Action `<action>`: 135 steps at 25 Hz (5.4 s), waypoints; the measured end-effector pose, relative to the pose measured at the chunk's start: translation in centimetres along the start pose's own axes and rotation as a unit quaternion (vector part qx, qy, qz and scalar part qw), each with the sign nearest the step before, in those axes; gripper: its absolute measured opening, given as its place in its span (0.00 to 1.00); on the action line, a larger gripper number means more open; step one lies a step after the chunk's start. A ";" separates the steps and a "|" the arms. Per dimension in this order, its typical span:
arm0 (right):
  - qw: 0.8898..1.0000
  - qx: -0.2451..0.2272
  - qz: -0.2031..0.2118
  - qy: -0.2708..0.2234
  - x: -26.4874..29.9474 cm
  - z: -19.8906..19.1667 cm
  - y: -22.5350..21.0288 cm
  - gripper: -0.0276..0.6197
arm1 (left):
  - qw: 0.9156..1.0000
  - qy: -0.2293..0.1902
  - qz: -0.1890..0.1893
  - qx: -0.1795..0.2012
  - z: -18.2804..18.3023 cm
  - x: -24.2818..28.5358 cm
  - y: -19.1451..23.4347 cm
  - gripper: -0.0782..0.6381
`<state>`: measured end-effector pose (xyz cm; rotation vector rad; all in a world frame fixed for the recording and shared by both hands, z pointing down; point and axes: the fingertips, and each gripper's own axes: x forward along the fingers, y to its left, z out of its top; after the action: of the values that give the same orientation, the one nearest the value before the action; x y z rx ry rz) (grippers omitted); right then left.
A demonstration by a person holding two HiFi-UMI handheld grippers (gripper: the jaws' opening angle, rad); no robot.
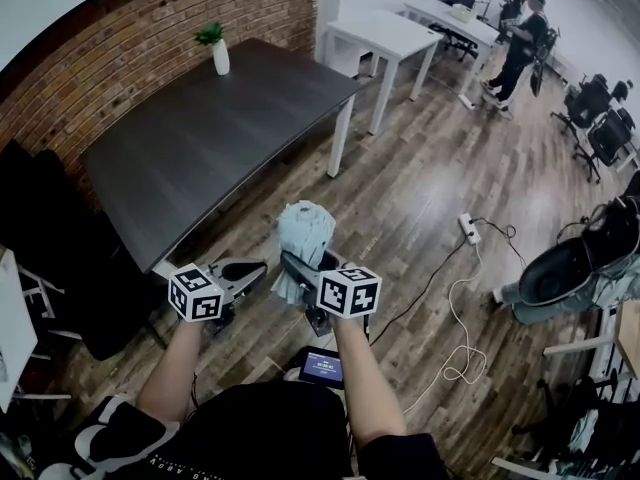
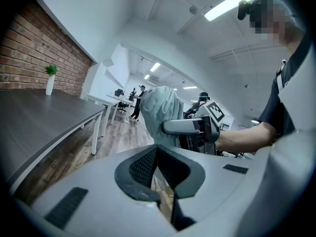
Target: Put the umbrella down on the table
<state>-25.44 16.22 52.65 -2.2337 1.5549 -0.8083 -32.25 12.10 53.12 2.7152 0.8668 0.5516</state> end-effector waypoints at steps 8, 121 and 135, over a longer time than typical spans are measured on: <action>1.000 0.004 0.012 0.004 -0.3 3.4 -5.4 0.56 | 1.000 -0.002 0.012 0.006 2.8 5.4 1.0 0.11; 0.964 -0.014 0.201 0.175 57.0 44.9 -40.9 0.56 | 0.965 -0.079 0.217 -0.126 30.6 32.0 67.6 0.11; 0.941 -0.035 0.255 0.221 61.9 47.2 -40.6 0.56 | 0.947 -0.095 0.273 -0.138 33.1 32.0 71.3 0.11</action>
<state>49.46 -29.51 53.93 -1.6178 2.2627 -1.1440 41.82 -29.17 55.96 2.6655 -0.0285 0.4536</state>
